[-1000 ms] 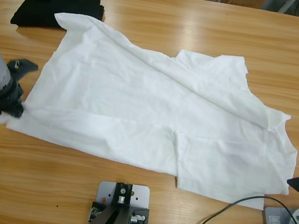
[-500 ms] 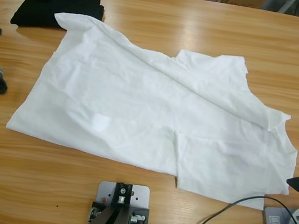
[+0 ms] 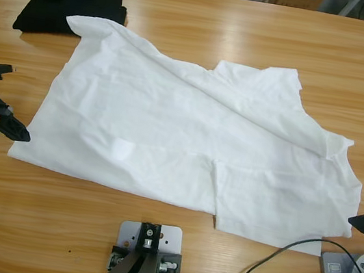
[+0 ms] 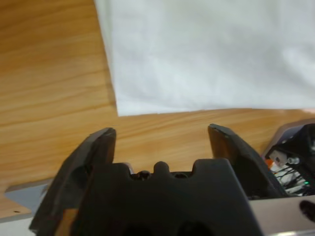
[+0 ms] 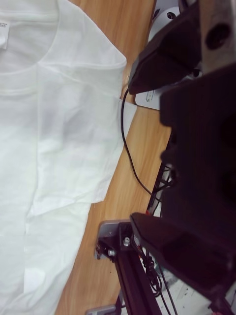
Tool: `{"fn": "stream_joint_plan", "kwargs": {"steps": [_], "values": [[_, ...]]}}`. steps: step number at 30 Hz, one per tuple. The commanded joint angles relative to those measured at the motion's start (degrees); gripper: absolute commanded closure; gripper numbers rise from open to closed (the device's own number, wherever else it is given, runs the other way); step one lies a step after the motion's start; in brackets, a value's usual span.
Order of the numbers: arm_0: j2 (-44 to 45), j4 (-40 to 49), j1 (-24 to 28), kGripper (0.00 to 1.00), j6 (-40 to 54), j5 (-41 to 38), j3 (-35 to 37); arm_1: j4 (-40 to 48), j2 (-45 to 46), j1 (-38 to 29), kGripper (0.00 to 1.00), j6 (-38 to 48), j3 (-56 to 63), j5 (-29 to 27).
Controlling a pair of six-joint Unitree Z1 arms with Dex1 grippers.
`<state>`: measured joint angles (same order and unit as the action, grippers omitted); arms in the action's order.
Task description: Fold clothes
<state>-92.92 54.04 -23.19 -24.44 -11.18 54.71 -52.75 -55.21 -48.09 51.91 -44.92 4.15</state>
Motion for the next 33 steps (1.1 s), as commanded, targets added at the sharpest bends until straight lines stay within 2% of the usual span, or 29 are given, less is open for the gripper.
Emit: {"fn": "stream_joint_plan", "kwargs": {"steps": [1,5,7,16,19,21,24,26,29,33], "values": [[-2.20,-8.06,11.06,0.243,1.27,-7.63,-6.62,0.34,0.03,-0.61,0.023,-0.67,1.67,-1.04],[-6.20,-17.62,11.87,0.239,6.37,-13.29,-10.55,0.37,-0.42,-0.61,0.023,-0.67,1.67,-0.99],[-8.02,-19.32,12.03,0.239,9.08,-16.17,-10.69,0.30,-0.35,-0.61,0.023,-0.67,1.67,-0.99],[-6.94,-20.20,11.76,0.234,4.60,-17.35,-14.68,0.35,-0.51,-0.61,0.023,-0.67,1.67,-1.02],[-6.73,-20.29,11.76,0.171,3.37,-15.91,-14.81,0.37,-0.51,-0.61,0.023,-0.67,1.67,-0.99],[-6.57,-20.45,11.76,0.169,3.35,-15.80,-14.81,0.37,-0.51,-0.61,0.023,-0.67,1.75,-0.99],[-1.70,-20.24,11.76,0.169,3.56,-15.14,-14.31,0.37,-0.51,-0.61,0.023,-0.67,1.76,-0.99],[2.43,-16.97,13.21,0.170,3.56,-14.15,-13.19,0.46,-0.74,-0.61,0.023,-0.68,1.76,-0.99],[2.65,-11.36,14.96,0.170,3.37,-14.13,-10.96,0.63,-1.28,-0.61,0.023,-0.79,1.76,-0.93],[2.78,-11.94,14.58,0.170,3.47,-13.36,-11.31,0.55,-0.84,-0.61,0.023,-0.84,1.76,-0.72]]}}
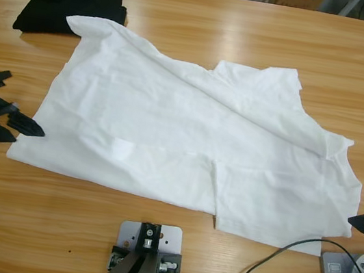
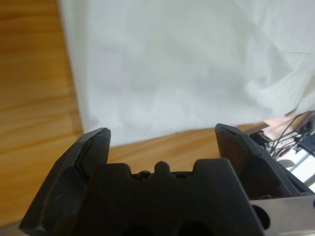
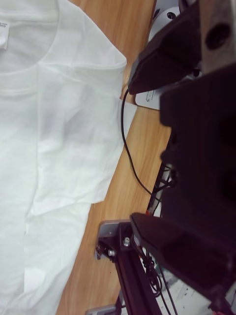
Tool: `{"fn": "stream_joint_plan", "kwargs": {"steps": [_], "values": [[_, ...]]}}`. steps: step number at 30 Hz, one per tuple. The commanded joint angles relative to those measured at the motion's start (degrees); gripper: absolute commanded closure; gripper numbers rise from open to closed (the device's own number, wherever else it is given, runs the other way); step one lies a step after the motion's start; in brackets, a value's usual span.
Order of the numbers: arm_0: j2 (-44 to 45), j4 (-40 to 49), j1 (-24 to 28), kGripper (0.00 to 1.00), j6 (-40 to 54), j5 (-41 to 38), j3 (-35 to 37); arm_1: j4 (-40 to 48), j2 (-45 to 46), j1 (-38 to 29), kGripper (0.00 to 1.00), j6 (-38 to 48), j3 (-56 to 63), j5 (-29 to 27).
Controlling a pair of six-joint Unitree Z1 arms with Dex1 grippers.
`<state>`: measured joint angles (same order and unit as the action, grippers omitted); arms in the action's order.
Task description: Fold clothes
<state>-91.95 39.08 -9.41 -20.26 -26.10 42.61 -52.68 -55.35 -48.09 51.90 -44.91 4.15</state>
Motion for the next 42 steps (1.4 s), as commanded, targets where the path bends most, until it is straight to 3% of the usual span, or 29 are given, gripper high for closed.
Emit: {"fn": "stream_joint_plan", "kwargs": {"steps": [1,7,16,24,27,31,37,40,42], "values": [[2.00,2.60,0.78,0.170,-0.69,1.75,0.61,0.48,-0.60,-0.61,0.023,-0.84,1.76,-0.72],[2.42,2.06,0.48,0.170,-1.01,4.16,0.35,0.48,-0.54,-0.61,0.023,-0.84,1.85,-0.71],[-5.03,-0.14,-3.77,0.170,-2.87,8.77,0.72,0.46,-0.54,-0.61,0.023,-0.84,1.88,-0.81],[-7.02,-0.93,-4.21,0.185,-2.70,8.93,1.16,0.48,-0.54,-0.61,0.023,-0.84,1.93,-0.92],[-7.02,-0.93,-4.21,0.390,-2.62,8.78,1.10,0.56,-0.62,-0.61,0.023,-0.84,1.93,-0.99],[-7.10,-0.90,-4.21,0.398,-2.66,8.78,1.07,0.48,-0.54,-0.61,0.023,-0.84,2.02,-0.90],[-7.16,-0.18,-4.26,0.611,-2.50,8.63,1.60,0.40,-0.46,-0.61,0.023,-0.75,2.02,-0.90],[-6.75,1.65,-4.63,0.667,-2.50,8.52,2.39,0.39,-0.37,-0.61,0.023,-0.75,2.02,-0.90],[-6.77,2.07,-4.82,0.766,-2.41,8.52,2.76,0.48,-0.49,-0.61,0.023,-0.75,2.11,-0.90]]}}
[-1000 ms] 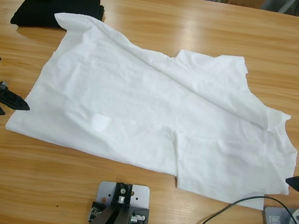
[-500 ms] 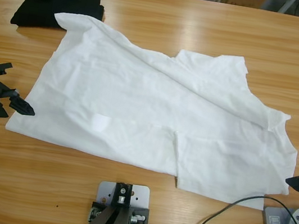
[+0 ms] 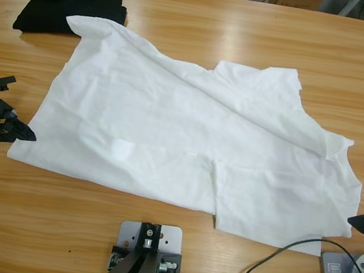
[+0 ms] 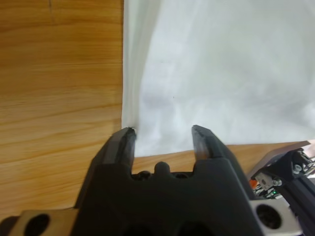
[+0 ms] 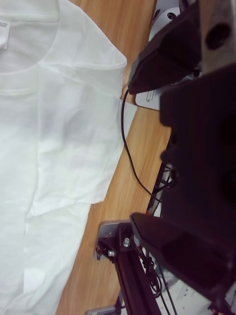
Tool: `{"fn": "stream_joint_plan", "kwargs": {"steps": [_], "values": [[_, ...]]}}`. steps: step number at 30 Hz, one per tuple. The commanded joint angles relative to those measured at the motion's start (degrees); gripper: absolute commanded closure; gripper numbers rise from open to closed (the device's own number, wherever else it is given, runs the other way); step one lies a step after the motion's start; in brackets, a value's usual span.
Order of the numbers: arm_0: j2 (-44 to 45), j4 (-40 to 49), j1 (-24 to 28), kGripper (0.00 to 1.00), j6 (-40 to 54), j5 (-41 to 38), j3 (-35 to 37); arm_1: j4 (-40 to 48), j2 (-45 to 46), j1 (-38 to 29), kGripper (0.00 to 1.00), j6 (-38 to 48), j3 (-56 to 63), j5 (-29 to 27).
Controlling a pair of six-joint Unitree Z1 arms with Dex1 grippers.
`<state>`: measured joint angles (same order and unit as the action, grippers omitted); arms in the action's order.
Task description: Fold clothes
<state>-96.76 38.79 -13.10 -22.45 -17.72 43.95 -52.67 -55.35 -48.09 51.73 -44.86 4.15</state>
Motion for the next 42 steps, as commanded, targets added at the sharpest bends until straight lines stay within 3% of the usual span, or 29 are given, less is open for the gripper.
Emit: {"fn": "stream_joint_plan", "kwargs": {"steps": [1,3,4,12,20,25,31,32,33,34,35,38,42], "values": [[-2.03,2.45,-1.17,0.791,-0.23,0.14,1.51,0.47,-0.55,-0.60,0.023,-0.58,2.06,-0.90],[-1.89,2.91,-1.22,0.975,-0.23,0.14,1.74,0.38,-0.39,-0.60,0.023,-0.58,2.06,-0.83],[-1.86,3.81,-1.22,1.000,-0.28,0.21,2.14,0.38,-0.28,-0.60,0.023,-0.56,2.13,-0.81],[-1.86,8.32,-3.84,1.000,-0.05,0.69,4.71,0.38,0.05,-0.60,0.023,-0.40,2.24,-0.72],[-2.23,19.84,-5.88,1.000,-3.69,1.97,9.23,0.64,0.07,-0.60,0.023,-0.40,2.50,-0.81],[-2.91,21.68,-5.13,1.000,-4.80,5.54,10.51,0.64,0.35,-0.60,0.023,-0.40,2.59,-0.81],[-5.07,21.49,-0.15,1.000,-2.92,7.03,11.88,0.55,0.86,-0.60,0.026,-0.40,2.59,-0.93],[-4.99,21.51,0.39,0.785,-2.39,8.16,12.48,0.55,0.81,-0.60,0.025,-0.46,2.59,-1.02],[-4.65,21.51,0.90,0.289,-2.07,8.25,12.73,0.54,0.74,-0.60,0.022,-0.53,2.55,-1.25],[-3.39,21.51,1.06,0.049,-1.65,8.58,12.95,0.27,0.49,-0.60,0.016,-0.67,2.46,-1.62],[-1.56,21.51,1.06,0.006,-1.48,9.74,13.01,-0.50,-0.12,-0.60,0.007,-0.75,2.34,-2.22],[5.28,21.60,1.13,0.000,-1.63,14.96,12.94,-1.94,-3.25,-0.60,0.000,-0.21,2.10,-3.34],[9.38,22.74,-0.19,0.004,-1.97,14.96,14.71,-1.19,-5.45,-0.60,0.009,1.60,2.15,-5.38]]}}
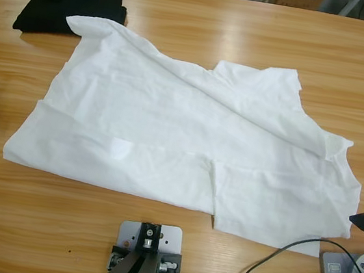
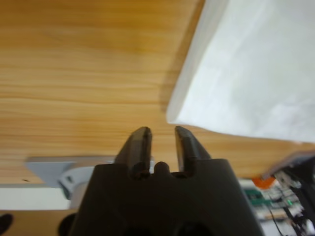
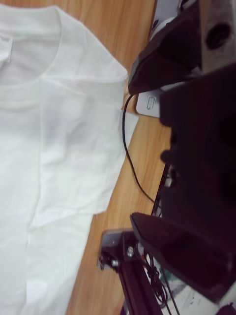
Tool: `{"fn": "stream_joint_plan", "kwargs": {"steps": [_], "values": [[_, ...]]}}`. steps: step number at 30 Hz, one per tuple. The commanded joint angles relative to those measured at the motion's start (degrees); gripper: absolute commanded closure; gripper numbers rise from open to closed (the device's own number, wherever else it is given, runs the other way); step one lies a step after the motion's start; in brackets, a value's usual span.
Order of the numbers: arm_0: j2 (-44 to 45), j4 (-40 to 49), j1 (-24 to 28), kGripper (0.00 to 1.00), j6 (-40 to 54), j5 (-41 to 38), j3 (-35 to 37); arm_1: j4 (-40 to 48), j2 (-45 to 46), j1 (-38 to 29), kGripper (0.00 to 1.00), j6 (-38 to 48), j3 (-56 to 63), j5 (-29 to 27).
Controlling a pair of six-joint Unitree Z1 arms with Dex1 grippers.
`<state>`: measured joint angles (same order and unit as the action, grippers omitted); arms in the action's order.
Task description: Fold clothes
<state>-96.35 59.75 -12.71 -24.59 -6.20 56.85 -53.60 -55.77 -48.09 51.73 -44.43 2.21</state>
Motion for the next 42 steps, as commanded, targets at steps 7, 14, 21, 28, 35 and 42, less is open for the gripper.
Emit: {"fn": "stream_joint_plan", "kwargs": {"steps": [7,14,21,28,35,42], "values": [[7.56,-3.99,-16.45,0.036,2.16,-5.79,8.14,-0.38,-4.65,-0.60,0.018,1.74,1.72,-5.37],[0.29,-8.72,-27.72,0.286,11.49,-14.00,9.62,0.83,-3.77,-0.60,0.415,0.76,1.72,-4.44],[-7.39,-8.54,-30.34,1.000,10.79,-10.69,8.47,2.11,-2.52,-0.60,1.000,-1.18,1.72,-3.59],[-13.58,-19.23,-32.38,1.000,5.06,-14.35,9.25,1.76,-2.64,-0.60,1.000,-2.14,1.72,-3.35],[-20.02,-22.38,-32.38,1.000,3.46,-14.72,8.97,1.74,-2.78,-0.60,1.000,-2.32,1.72,-3.19],[-17.22,-22.57,-27.03,1.000,2.96,-12.52,5.99,2.01,-3.73,-0.60,1.000,-2.35,1.72,-3.17]]}}
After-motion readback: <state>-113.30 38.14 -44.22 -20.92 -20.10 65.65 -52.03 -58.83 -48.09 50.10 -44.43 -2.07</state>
